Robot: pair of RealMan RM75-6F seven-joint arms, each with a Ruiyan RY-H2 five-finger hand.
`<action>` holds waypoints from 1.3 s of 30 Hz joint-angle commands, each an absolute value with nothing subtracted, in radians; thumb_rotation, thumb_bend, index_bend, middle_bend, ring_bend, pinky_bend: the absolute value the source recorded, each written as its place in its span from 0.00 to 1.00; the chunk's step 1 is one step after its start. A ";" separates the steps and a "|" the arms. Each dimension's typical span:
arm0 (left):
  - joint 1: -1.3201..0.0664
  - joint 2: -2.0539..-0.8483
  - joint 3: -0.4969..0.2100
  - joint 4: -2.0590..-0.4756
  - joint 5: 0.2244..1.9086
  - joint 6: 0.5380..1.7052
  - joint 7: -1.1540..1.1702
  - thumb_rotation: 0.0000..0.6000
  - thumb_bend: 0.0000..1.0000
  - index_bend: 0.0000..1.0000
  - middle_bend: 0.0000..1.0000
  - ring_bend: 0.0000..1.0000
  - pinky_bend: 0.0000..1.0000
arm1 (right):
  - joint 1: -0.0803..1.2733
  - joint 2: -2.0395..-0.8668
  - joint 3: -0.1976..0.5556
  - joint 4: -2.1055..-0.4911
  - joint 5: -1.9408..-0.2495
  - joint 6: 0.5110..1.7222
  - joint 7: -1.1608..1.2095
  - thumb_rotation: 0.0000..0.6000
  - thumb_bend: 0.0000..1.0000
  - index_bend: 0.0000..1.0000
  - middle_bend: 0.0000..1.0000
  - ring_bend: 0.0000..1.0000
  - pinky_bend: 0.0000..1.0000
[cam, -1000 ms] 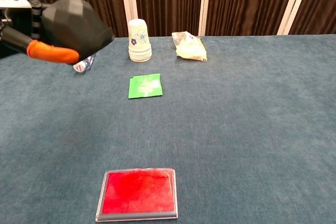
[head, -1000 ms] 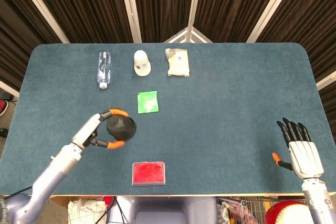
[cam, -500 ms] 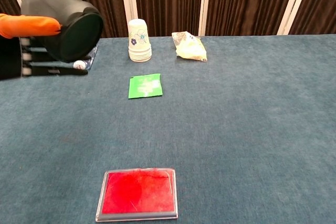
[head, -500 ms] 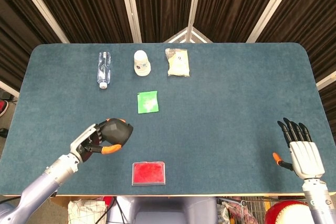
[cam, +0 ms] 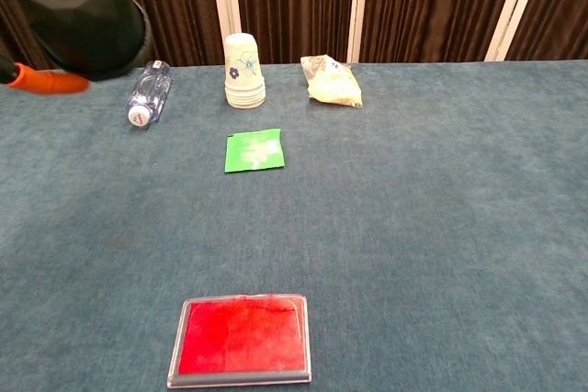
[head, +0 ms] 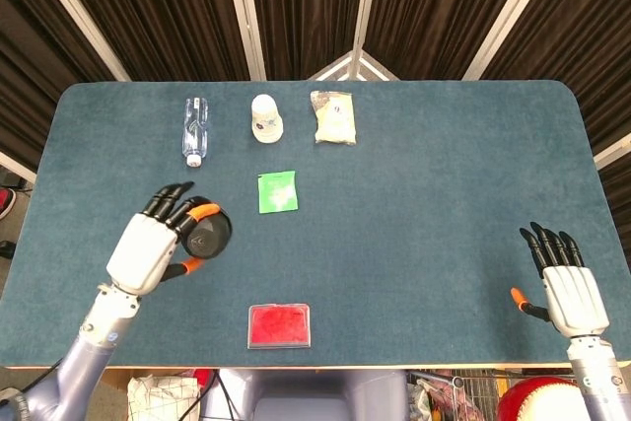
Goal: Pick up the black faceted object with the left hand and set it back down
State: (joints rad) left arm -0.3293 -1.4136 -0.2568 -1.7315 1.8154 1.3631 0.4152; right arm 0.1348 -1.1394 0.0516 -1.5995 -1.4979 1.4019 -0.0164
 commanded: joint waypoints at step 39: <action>-0.221 -1.314 -0.299 -1.911 1.796 1.218 0.048 1.00 0.55 0.46 0.50 0.13 0.17 | 0.133 -1.137 0.054 -1.601 -1.501 1.412 -0.010 1.00 0.29 0.05 0.02 0.06 0.01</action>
State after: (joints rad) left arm -0.3057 -1.0750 -0.3508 -2.1378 1.4217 0.7706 -0.5030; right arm 0.1332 -1.1371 0.0537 -1.6006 -1.5007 1.4118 -0.0105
